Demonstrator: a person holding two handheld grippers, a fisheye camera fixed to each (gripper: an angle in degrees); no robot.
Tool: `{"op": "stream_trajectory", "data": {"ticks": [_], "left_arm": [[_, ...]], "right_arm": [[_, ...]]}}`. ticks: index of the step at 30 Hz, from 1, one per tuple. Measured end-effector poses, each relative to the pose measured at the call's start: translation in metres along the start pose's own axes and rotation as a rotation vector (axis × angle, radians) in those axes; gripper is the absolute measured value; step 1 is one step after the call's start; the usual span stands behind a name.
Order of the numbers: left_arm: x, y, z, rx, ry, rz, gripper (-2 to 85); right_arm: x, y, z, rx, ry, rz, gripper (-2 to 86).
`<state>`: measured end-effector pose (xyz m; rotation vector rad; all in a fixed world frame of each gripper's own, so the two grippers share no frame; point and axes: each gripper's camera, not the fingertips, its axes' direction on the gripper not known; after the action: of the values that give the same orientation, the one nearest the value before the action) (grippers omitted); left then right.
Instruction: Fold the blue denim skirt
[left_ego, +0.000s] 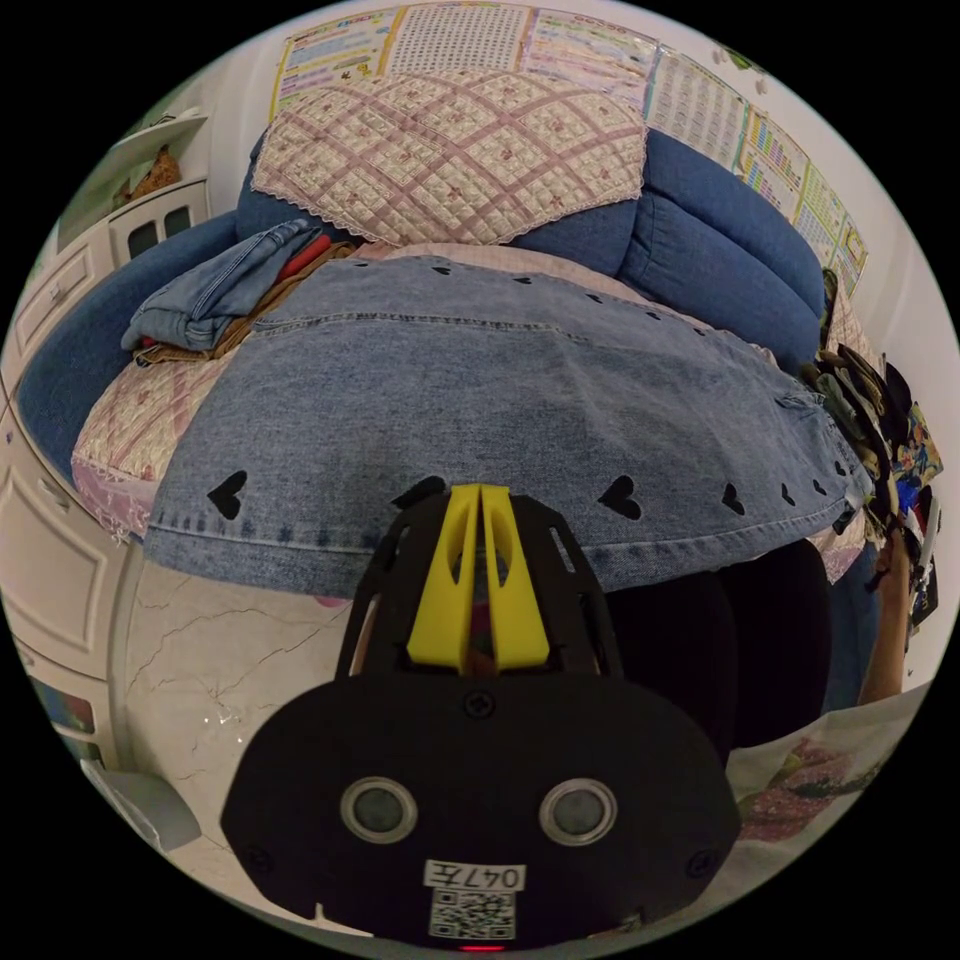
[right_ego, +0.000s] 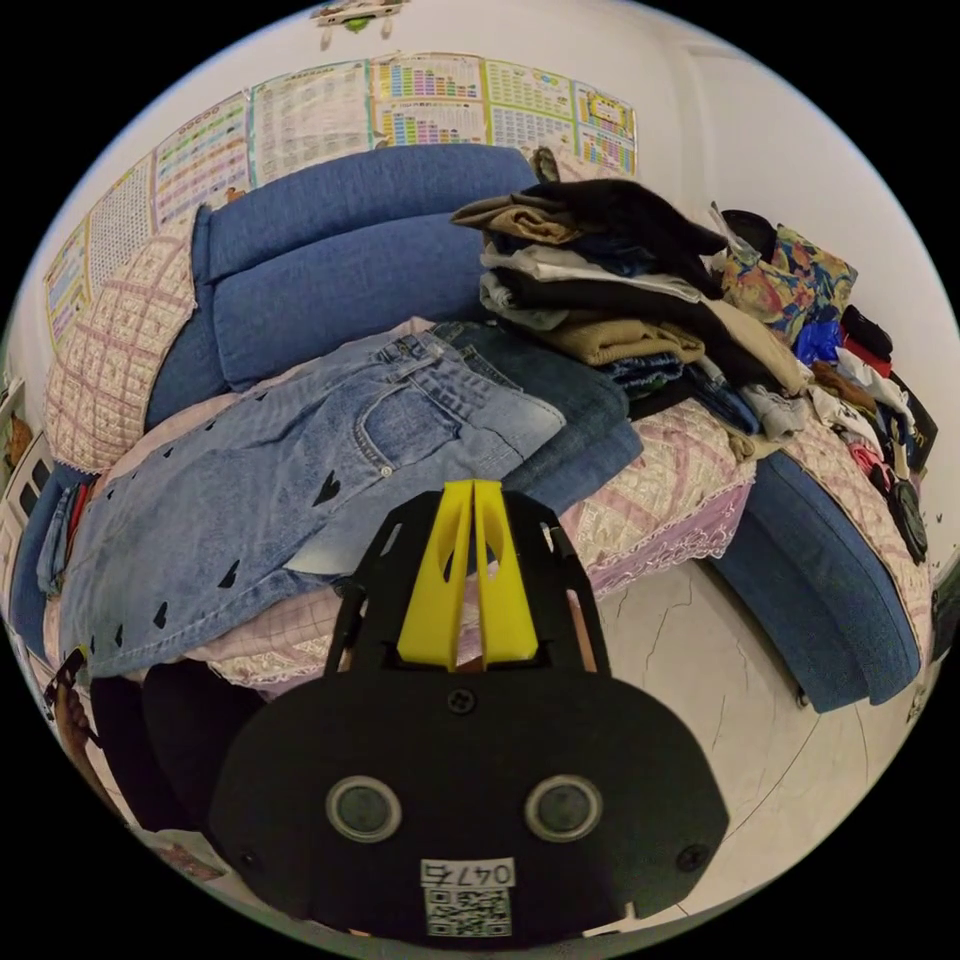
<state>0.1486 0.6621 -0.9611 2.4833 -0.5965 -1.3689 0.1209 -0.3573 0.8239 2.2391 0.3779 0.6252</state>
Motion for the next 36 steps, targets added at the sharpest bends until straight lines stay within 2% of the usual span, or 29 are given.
{"op": "stream_trajectory", "data": {"ticks": [4,9,15,25,36], "left_arm": [[0.006,0.003,0.009,-0.001,0.002,0.0,-1.0],[0.017,0.009,0.022,0.005,-0.001,-0.005,-1.0],[0.032,0.013,0.041,0.004,-0.005,-0.003,-1.0],[0.056,0.015,0.074,0.006,0.004,-0.008,-1.0],[0.091,0.006,0.117,0.004,0.008,-0.011,-1.0]], "right_arm": [[-0.006,-0.022,-0.017,0.098,0.005,-0.039,-0.2],[-0.035,-0.074,0.019,-0.086,-0.059,-0.253,4.2],[-0.061,-0.087,0.077,-0.298,0.092,-0.404,3.2],[-0.05,-0.086,0.068,-0.227,0.022,-0.411,-0.4],[0.021,-0.062,0.02,0.187,-0.305,-0.057,-0.7]]}}
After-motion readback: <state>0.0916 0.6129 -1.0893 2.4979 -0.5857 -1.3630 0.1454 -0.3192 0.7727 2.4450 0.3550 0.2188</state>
